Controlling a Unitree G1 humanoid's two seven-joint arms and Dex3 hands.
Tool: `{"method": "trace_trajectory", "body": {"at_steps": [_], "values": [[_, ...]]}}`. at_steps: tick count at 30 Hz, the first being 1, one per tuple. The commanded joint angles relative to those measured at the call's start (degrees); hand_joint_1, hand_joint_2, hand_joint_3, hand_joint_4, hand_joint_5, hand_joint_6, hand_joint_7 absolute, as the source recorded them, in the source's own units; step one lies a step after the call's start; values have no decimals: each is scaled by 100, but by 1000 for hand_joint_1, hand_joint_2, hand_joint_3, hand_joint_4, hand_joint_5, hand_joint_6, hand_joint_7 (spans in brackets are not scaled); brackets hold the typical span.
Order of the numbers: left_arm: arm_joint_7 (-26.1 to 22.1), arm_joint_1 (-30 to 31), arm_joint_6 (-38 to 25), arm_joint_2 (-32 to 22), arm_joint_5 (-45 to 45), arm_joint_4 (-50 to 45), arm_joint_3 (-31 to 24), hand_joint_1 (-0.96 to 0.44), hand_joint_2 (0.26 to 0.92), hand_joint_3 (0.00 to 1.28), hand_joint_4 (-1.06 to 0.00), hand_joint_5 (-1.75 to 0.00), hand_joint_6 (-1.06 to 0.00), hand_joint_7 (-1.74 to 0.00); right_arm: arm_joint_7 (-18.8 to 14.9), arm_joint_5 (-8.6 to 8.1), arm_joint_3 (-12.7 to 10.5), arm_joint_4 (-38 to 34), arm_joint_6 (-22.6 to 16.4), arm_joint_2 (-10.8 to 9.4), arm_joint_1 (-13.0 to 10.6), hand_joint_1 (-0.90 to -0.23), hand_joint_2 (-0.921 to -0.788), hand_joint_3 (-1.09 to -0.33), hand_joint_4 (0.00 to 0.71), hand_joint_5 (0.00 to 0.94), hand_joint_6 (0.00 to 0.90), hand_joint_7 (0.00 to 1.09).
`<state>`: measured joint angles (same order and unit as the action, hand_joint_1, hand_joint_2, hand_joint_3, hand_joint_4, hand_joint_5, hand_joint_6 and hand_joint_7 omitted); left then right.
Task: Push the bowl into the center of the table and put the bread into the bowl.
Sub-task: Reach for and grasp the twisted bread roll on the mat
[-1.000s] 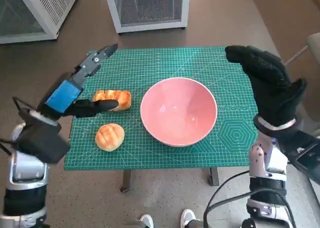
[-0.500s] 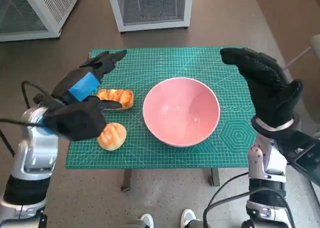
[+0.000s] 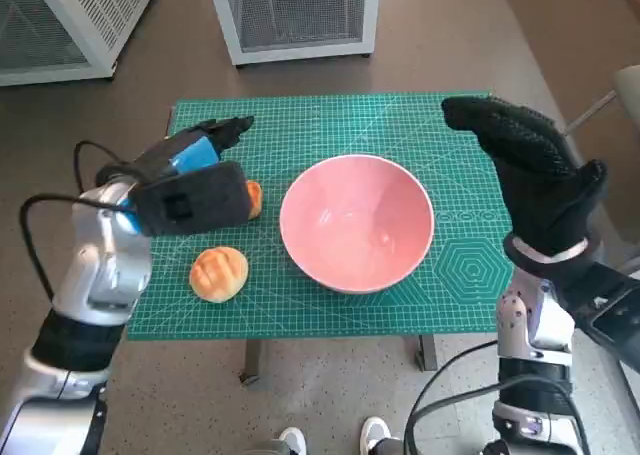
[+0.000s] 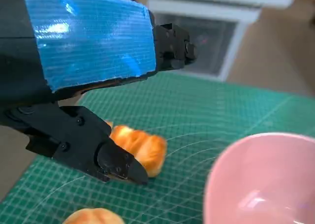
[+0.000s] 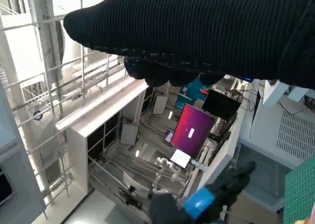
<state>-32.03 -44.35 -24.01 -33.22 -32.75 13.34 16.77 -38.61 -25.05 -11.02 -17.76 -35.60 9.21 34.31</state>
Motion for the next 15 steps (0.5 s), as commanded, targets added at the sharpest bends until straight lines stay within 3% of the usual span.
{"method": "trace_trajectory", "body": {"at_steps": [1,15], "values": [[135,-336,72,148,-156,735,230,10,762,2,1,1,-145,-111,8,-36,-8,-12,77,47,-152,-461,-921,-506,388,2,90,623],[695,-1410,852,689,-487,4074,938,-58,754,0,1,1,-159,-83,3,-98,-36,110,179,74,-251,-470,-921,-502,388,1,83,618]]}}
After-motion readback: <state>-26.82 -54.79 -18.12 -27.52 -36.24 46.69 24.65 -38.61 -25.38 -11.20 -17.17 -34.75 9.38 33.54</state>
